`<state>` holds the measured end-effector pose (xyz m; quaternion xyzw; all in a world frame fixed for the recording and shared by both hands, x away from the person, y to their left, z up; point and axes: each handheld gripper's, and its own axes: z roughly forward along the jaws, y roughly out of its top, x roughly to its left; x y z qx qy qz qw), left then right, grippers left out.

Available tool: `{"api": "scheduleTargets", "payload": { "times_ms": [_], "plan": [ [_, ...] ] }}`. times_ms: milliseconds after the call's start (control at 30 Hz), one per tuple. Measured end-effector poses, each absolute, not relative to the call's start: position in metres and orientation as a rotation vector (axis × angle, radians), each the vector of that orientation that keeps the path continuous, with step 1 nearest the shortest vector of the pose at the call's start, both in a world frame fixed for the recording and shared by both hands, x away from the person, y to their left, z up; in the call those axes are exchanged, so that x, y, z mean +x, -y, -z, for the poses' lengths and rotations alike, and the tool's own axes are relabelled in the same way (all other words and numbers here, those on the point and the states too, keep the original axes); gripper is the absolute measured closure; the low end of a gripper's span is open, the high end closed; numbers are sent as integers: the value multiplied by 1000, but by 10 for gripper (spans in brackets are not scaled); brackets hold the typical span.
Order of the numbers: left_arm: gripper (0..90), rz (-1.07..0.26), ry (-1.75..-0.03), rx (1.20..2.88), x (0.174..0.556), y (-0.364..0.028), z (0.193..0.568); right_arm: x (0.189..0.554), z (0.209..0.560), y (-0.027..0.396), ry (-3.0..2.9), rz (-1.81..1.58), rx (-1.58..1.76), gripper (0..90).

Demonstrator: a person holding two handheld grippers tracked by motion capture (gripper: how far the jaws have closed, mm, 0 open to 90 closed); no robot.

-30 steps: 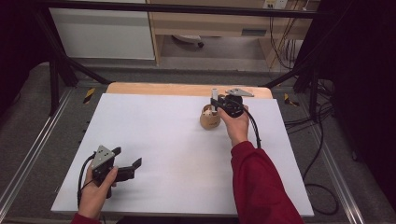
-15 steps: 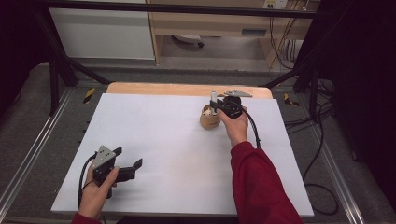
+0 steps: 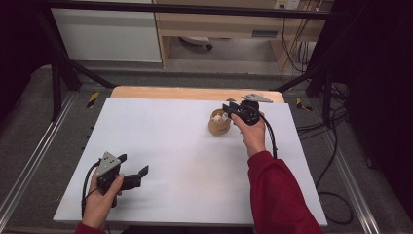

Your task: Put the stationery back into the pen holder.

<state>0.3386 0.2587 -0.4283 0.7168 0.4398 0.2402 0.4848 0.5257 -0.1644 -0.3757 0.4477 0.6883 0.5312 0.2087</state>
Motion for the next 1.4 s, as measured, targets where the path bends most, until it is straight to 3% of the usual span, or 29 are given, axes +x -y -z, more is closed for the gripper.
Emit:
{"api": "scheduleTargets", "payload": {
  "times_ms": [167,333,700,1000,1400],
  "plan": [
    [56,-592,-1074,1738,338,-260,428,511,367,169,-1903,-1499,1214,565],
    [55,-593,-1071,1734,337,-261,426,500,357,171,-1891,-1477,1222,349],
    [52,-572,-1064,1713,341,-261,424,474,332,177,-1910,-1321,1198,65],
    [52,-565,-1056,1709,343,-260,424,446,330,186,-1931,-1316,1127,52],
    [52,-586,-1063,1706,341,-265,423,406,356,216,-1859,-1366,1094,72]
  ]
}}
